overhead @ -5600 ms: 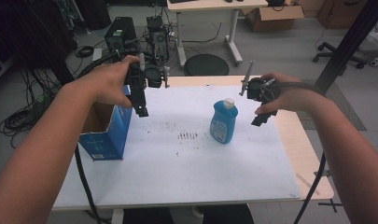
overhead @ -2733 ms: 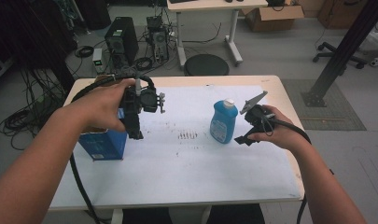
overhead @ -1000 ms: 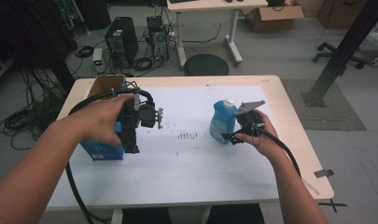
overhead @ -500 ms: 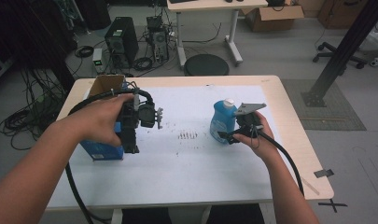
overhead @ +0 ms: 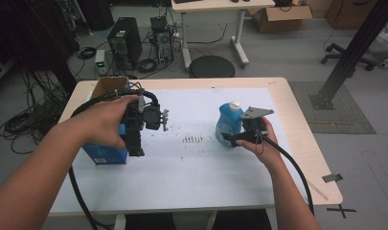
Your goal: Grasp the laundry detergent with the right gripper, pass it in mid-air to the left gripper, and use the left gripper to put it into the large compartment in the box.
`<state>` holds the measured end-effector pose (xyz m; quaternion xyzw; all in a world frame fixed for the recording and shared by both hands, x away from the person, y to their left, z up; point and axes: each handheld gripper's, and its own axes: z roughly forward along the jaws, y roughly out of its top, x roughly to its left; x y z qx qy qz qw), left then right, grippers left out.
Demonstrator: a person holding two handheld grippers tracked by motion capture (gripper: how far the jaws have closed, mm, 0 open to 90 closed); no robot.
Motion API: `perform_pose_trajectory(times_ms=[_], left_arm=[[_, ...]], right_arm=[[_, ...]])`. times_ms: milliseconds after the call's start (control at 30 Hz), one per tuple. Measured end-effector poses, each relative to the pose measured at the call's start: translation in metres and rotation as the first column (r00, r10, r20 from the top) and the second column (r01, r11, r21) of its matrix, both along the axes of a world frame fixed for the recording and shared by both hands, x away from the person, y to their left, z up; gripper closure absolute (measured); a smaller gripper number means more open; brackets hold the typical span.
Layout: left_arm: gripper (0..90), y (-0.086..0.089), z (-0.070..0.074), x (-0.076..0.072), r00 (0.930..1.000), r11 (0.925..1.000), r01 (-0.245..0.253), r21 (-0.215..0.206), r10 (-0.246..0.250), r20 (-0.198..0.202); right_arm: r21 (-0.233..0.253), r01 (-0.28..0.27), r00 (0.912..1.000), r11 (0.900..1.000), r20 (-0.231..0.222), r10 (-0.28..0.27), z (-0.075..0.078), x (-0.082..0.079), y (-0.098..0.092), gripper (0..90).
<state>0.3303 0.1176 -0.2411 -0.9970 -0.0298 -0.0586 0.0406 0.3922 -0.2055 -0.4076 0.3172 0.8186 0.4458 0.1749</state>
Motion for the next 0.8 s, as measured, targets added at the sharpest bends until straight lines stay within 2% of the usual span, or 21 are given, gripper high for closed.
perform_pose_trajectory(times_ms=[267,633,800], left_arm=[[0.4,0.0001,-0.0009,0.0012,1.0000,1.0000,0.001,-0.002,-0.001,0.002],[0.4,0.0009,-0.0003,0.0015,1.0000,1.0000,0.000,-0.003,0.000,0.004],[0.4,0.0009,-0.0014,0.0011,1.0000,1.0000,-0.001,-0.006,0.001,-0.003]], right_arm=[[0.037,0.017,0.9996,0.999,0.020,-0.018,-0.0041,-0.0014,0.0014,2.3],[0.043,0.032,0.9990,0.999,0.028,-0.034,-0.0050,-0.0015,0.0019,13.2],[0.047,0.036,0.9992,0.998,0.015,-0.037,-0.0060,-0.0010,0.0019,17.3]])
